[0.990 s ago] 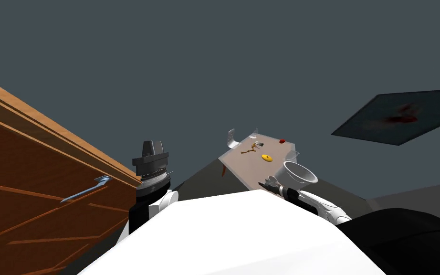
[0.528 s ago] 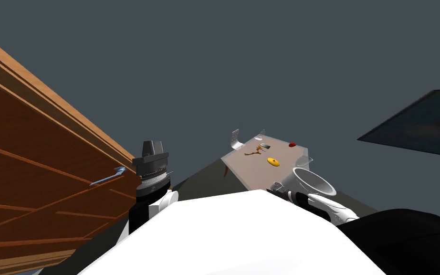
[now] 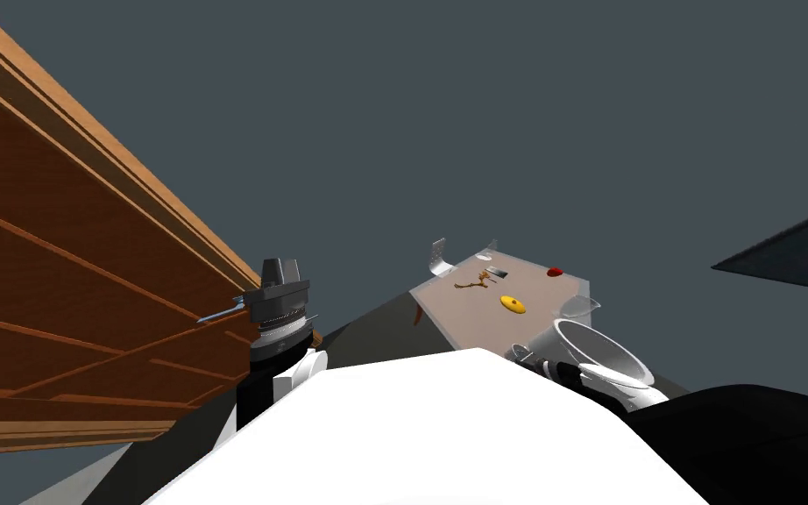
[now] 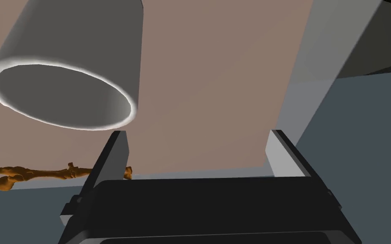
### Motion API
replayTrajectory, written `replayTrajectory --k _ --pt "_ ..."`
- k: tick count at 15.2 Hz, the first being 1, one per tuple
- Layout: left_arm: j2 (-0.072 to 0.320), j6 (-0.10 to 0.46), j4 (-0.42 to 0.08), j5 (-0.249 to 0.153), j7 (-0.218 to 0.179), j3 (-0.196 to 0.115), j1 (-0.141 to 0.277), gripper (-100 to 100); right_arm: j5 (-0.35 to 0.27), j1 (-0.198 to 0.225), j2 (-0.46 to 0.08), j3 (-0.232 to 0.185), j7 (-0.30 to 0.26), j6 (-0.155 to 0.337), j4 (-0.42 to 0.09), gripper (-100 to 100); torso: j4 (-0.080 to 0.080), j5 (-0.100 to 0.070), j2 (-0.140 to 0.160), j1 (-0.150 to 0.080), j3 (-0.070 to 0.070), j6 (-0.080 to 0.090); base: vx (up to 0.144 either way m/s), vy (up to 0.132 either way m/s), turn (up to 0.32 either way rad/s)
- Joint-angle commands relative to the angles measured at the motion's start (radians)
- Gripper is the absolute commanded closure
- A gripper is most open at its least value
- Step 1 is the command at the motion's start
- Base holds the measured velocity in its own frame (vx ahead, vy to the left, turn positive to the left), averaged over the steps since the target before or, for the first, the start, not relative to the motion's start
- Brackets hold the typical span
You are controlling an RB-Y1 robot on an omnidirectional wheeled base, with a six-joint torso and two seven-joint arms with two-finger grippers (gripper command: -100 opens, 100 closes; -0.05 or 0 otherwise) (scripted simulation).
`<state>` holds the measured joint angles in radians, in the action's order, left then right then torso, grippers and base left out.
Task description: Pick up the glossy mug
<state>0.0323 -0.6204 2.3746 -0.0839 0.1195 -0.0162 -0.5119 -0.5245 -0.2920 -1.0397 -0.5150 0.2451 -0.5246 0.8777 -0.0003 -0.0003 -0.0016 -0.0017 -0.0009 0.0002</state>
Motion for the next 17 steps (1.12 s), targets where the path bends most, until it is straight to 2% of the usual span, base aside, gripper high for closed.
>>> replayTrajectory --k 1,3,4,6,8,9,10,11,15,16,17 --pt "0.000 0.000 0.000 0.000 0.000 0.000 0.000 0 -0.016 0.006 -0.008 -0.030 0.004 -0.003 -0.047 -100 0.000 0.000 0.000 0.000 0.000 0.000 0.008 -0.020 0.173" --pt "0.000 0.000 0.000 0.000 0.000 0.000 0.000 0 -0.041 0.021 -0.010 -0.079 0.011 -0.011 -0.111 -100 0.000 0.000 0.000 0.000 0.000 -0.001 0.015 -0.030 0.323" --pt "0.000 0.000 0.000 0.000 0.000 0.000 0.000 0 -0.041 0.021 -0.010 -0.080 0.011 -0.011 -0.118 -100 0.000 0.000 -0.001 -0.001 0.000 -0.001 0.016 -0.038 0.228" --pt "0.000 0.000 0.000 0.000 0.000 0.000 0.000 0 -0.062 0.033 -0.005 -0.126 0.017 -0.019 -0.177 -100 0.000 0.000 -0.001 -0.001 0.000 0.000 0.015 -0.031 0.186" --pt "0.000 0.000 0.000 0.000 0.000 0.000 0.000 0 -0.062 0.033 -0.005 -0.126 0.017 -0.019 -0.164 -100 0.000 0.000 -0.001 0.000 0.000 0.000 0.011 -0.021 0.093" --pt "0.000 0.000 0.000 0.000 0.000 0.000 0.000 0 -0.062 0.033 -0.005 -0.126 0.017 -0.019 -0.177 -100 0.000 0.000 0.000 0.000 0.000 0.000 0.000 0.000 0.000" --pt "0.000 0.000 0.000 0.000 0.000 0.000 0.000 0 -0.071 0.038 -0.001 -0.146 0.020 -0.022 -0.201 -100 0.000 0.000 0.000 0.001 0.000 0.000 0.006 0.000 0.084" --pt "0.000 0.000 0.000 0.000 0.000 0.000 0.000 0 -0.071 0.038 -0.001 -0.146 0.020 -0.022 -0.201 -100 0.000 0.000 0.000 0.002 0.000 0.000 0.006 -0.003 0.110" --pt "0.000 0.000 0.000 0.000 0.000 0.000 0.000 0 -0.094 0.051 0.014 -0.200 0.027 -0.032 -0.263 -100 0.000 0.000 0.000 0.001 0.000 0.000 0.013 -0.015 0.149" --pt "0.000 0.000 0.000 0.000 0.000 0.000 0.000 0 -0.087 0.044 0.008 -0.185 0.026 -0.030 -0.244 -100 0.000 0.000 -0.001 0.001 0.000 0.000 0.011 -0.016 0.054" --pt "0.000 0.000 0.000 0.000 0.000 0.000 0.000 0 -0.089 0.053 0.039 -0.189 0.020 -0.010 -0.263 -100 0.000 0.000 0.000 0.001 0.000 0.000 -0.027 -0.030 0.129"
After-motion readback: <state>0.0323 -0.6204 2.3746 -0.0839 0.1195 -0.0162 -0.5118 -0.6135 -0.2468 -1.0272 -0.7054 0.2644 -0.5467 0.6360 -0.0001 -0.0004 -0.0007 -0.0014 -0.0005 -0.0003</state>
